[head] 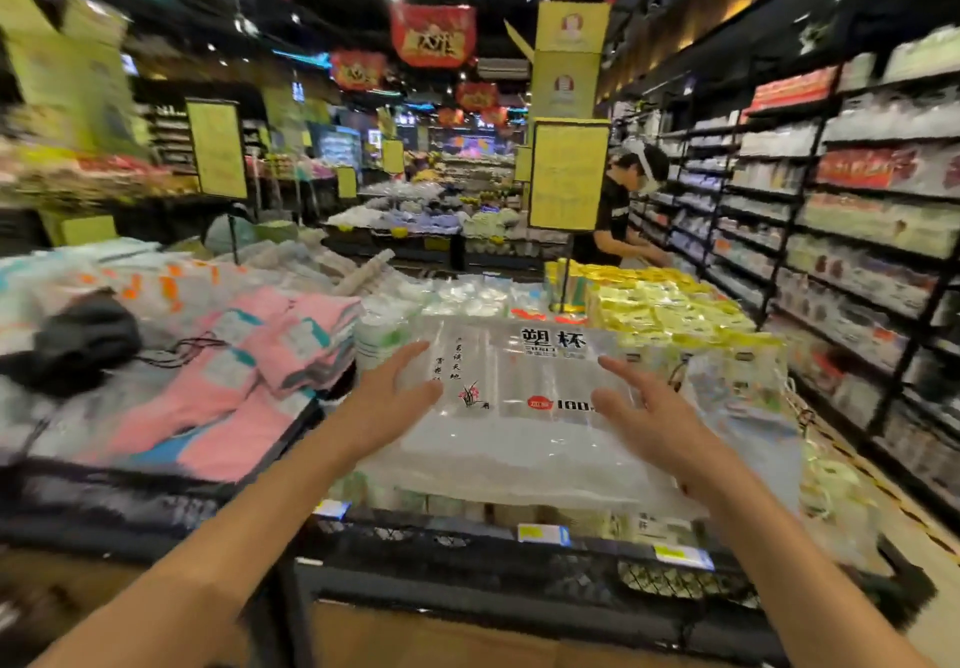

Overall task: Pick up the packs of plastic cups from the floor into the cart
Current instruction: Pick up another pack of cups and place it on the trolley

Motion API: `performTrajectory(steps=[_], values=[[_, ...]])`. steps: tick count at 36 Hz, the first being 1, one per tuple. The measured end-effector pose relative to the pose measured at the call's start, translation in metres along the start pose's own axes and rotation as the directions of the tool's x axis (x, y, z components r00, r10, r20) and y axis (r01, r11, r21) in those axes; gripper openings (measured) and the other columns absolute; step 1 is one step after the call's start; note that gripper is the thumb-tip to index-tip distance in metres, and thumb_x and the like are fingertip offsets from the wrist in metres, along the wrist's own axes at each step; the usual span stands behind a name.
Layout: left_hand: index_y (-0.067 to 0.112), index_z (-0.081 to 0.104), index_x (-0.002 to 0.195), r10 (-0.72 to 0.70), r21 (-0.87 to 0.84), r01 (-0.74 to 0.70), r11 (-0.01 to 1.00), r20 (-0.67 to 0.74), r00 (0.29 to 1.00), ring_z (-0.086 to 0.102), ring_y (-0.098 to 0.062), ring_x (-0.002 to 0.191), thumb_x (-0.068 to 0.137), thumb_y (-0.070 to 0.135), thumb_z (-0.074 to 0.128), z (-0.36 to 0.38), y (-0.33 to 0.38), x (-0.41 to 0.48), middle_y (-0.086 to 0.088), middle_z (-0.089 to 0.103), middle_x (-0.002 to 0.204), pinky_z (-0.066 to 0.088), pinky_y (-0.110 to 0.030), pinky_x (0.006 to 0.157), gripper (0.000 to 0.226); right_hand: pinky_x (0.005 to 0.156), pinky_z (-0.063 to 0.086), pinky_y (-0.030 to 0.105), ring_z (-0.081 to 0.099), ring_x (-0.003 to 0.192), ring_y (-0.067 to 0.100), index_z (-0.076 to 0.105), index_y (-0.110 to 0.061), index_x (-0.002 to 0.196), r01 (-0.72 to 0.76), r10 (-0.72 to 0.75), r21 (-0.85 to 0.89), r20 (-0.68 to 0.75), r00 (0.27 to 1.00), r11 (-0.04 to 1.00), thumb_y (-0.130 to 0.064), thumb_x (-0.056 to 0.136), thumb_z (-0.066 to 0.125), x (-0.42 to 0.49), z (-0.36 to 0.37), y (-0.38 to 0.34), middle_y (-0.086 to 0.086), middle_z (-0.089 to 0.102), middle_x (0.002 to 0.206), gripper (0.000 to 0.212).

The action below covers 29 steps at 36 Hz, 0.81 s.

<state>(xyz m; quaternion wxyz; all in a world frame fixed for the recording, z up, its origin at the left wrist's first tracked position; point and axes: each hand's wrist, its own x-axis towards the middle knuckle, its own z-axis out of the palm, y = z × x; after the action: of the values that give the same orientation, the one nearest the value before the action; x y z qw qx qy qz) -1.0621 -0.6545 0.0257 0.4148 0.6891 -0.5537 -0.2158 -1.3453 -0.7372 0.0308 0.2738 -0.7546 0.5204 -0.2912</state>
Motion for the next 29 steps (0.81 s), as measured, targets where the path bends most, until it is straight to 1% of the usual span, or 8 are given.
performTrajectory(steps=[3,6,8,12,15,19,23,29], values=[[0.043,0.032,0.146,-0.043,0.047,0.048,0.998,-0.102,0.994,0.032,-0.021,0.141,0.093,0.041,0.057,-0.045,-0.026,-0.021,0.003,0.029,0.157,0.03,-0.036,0.111,0.059,0.124,0.031,0.052,0.037,0.152,0.026,0.046,-0.036,0.154,0.095,-0.093,-0.025,0.068,0.993,0.995,-0.043,0.102,0.059,0.011,0.037,-0.036,0.001,0.042,0.163,0.054],[0.043,0.034,0.145,-0.119,0.054,0.13,0.99,-0.179,0.977,0.035,-0.019,0.14,0.092,0.041,0.058,-0.089,-0.056,-0.039,0.004,0.035,0.154,0.032,-0.035,0.112,0.058,0.126,0.03,0.046,0.038,0.151,0.024,0.047,-0.035,0.154,0.158,-0.156,-0.006,0.122,0.98,0.987,-0.041,0.102,0.06,0.016,0.076,-0.075,0.0,0.044,0.162,0.054],[0.045,0.036,0.144,-0.161,0.043,0.176,0.984,-0.232,0.959,0.04,-0.02,0.135,0.092,0.041,0.059,-0.118,-0.074,-0.051,0.004,0.039,0.151,0.036,-0.032,0.105,0.058,0.123,0.028,0.038,0.036,0.152,0.023,0.045,-0.037,0.155,0.182,-0.178,-0.009,0.17,0.969,0.983,-0.041,0.104,0.058,0.015,0.103,-0.102,-0.003,0.042,0.162,0.053],[0.045,0.036,0.144,-0.221,-0.008,0.228,0.974,-0.29,0.931,0.047,-0.018,0.121,0.093,0.04,0.059,-0.173,-0.11,-0.076,0.005,0.042,0.138,0.038,-0.029,0.092,0.056,0.12,0.035,0.042,0.043,0.147,0.027,0.044,-0.04,0.155,0.235,-0.237,0.04,0.269,0.934,0.971,-0.043,0.103,0.058,0.022,0.158,-0.151,0.004,0.046,0.161,0.054],[0.047,0.033,0.144,-0.252,-0.017,0.261,0.965,-0.332,0.909,0.046,-0.016,0.122,0.093,0.042,0.058,-0.214,-0.138,-0.094,-0.001,0.04,0.147,0.039,-0.031,0.094,0.057,0.122,0.036,0.043,0.044,0.148,0.025,0.046,-0.038,0.154,0.275,-0.288,0.086,0.307,0.907,0.958,-0.042,0.102,0.06,0.026,0.201,-0.188,0.002,0.047,0.161,0.054],[0.043,0.03,0.148,-0.278,-0.028,0.29,0.957,-0.388,0.879,0.039,-0.021,0.135,0.095,0.039,0.056,-0.269,-0.175,-0.114,0.004,0.034,0.153,0.038,-0.034,0.106,0.059,0.12,0.036,0.041,0.047,0.145,0.021,0.046,-0.044,0.152,0.349,-0.351,0.066,0.325,0.878,0.935,-0.055,0.097,0.058,0.029,0.259,-0.236,-0.004,0.05,0.159,0.057],[0.044,0.032,0.146,-0.296,-0.059,0.304,0.951,-0.46,0.837,0.052,0.001,0.093,0.095,0.037,0.058,-0.322,-0.214,-0.141,0.004,0.046,0.138,0.043,-0.017,0.073,0.057,0.117,0.035,0.032,0.045,0.147,0.02,0.044,-0.036,0.155,0.417,-0.426,0.11,0.378,0.822,0.902,-0.043,0.103,0.058,0.022,0.316,-0.286,-0.003,0.047,0.16,0.055],[0.05,0.035,0.143,-0.383,-0.062,0.428,0.902,-0.575,0.723,0.06,-0.016,0.097,0.09,0.045,0.059,-0.386,-0.263,-0.185,0.0,0.05,0.132,0.051,-0.035,0.084,0.058,0.117,0.035,0.035,0.045,0.147,0.024,0.044,-0.037,0.155,0.466,-0.5,0.194,0.453,0.738,0.863,-0.041,0.103,0.059,0.008,0.397,-0.351,-0.002,0.045,0.162,0.054]])
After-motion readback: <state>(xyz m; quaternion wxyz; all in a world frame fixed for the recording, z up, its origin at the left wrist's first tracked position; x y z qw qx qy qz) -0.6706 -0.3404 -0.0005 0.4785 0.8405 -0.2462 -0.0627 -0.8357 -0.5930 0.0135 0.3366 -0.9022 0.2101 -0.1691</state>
